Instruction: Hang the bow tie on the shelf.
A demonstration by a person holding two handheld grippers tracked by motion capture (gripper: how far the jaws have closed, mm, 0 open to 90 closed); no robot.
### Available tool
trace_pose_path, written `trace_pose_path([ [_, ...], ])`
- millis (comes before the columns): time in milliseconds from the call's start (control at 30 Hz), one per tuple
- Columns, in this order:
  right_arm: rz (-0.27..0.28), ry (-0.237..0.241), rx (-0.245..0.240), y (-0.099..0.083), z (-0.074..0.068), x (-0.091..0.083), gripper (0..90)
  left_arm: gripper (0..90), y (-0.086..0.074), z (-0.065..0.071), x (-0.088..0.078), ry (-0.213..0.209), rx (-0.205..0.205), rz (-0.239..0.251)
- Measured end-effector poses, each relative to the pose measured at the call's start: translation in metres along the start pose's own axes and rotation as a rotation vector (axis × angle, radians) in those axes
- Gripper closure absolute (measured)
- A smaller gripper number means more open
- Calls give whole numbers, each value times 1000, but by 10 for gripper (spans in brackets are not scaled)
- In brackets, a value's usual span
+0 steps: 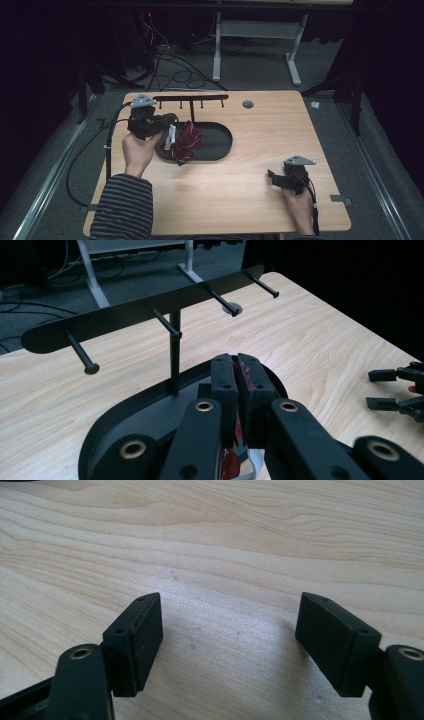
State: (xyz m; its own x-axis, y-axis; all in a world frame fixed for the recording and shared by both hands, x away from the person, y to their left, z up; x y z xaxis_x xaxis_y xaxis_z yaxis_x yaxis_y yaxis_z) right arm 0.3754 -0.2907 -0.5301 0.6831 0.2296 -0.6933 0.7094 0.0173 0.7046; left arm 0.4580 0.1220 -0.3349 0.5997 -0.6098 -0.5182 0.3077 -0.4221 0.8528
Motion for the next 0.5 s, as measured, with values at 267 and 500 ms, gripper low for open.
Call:
trace_pose_path([
  [267,0,0,0,0,0,0,284,870,8,-7,7,21,11,-10],
  [500,0,1,4,0,0,0,284,869,15,-12,20,33,9,-25],
])
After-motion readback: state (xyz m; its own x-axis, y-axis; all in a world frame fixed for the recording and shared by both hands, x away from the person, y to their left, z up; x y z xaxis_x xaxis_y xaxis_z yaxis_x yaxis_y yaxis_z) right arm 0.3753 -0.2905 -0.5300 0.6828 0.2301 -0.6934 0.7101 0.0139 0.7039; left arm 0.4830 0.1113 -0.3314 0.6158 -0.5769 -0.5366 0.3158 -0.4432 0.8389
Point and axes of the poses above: each handheld gripper's, and its own axes: x roughly forward along the jaws, y roughly out of its top, z roughly to its right, the point moved 4 cm from there along x, roughly forward along the jaws, and after that the axes turned 13 degrees about x, right-handed, at the moved point
